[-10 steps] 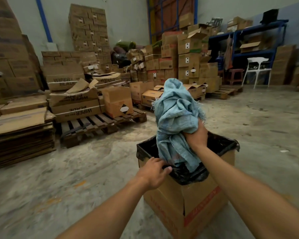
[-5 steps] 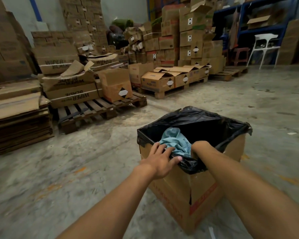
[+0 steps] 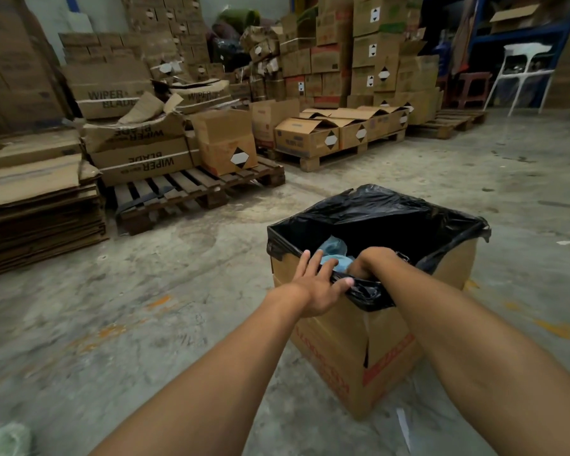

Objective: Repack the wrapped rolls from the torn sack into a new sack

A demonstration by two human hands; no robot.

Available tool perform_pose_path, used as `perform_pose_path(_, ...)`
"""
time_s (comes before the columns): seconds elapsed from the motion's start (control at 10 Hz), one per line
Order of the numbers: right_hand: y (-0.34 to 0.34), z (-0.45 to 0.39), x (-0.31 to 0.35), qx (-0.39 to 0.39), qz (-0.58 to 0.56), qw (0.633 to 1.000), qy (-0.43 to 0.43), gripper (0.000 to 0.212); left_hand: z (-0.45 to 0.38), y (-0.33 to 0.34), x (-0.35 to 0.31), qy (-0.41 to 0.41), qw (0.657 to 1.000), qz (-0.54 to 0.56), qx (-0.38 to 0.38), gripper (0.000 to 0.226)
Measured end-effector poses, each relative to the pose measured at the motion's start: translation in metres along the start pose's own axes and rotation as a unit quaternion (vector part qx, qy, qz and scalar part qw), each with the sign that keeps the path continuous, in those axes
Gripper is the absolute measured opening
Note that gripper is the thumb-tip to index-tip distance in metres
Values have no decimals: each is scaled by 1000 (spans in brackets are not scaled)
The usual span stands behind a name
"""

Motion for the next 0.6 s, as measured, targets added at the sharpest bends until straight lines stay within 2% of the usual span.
perform_pose_path(0.1, -3, 6, 8, -28, 33, 998, -54, 50, -2, 2, 0, -5, 1000, 16, -11, 67)
perform_pose_path(0.2, -21, 16, 8, -81, -11, 988, -130, 56, -3, 3, 0, -19, 999, 21, -19, 66)
perform_pose_path(0.3, -55, 39, -10, -186, -113, 964, -153, 43, 0, 3, -1, -30, 999, -10, 2, 66)
perform_pose_path(0.4, -68, 74, -21, -252, -191, 932, -178, 21, 13, -4, -4, -36, 999, -21, 18, 66)
perform_pose_path(0.5, -74, 115, -24, -321, -271, 883, -209, 14, 40, -6, -2, -47, 999, -10, 11, 69)
perform_pose_path(0.6, -72, 152, -10, -325, -320, 852, -256, 14, 73, -18, 5, -63, 997, -46, -1, 73)
Point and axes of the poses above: each hand's wrist, its own z-axis away from the middle knuckle, its own y-axis out of the palm, x = y × z, the point moved 10 cm from there along -z, towards the middle knuckle, and after that the axes turned 9 degrees about y, right-handed, at the moved point
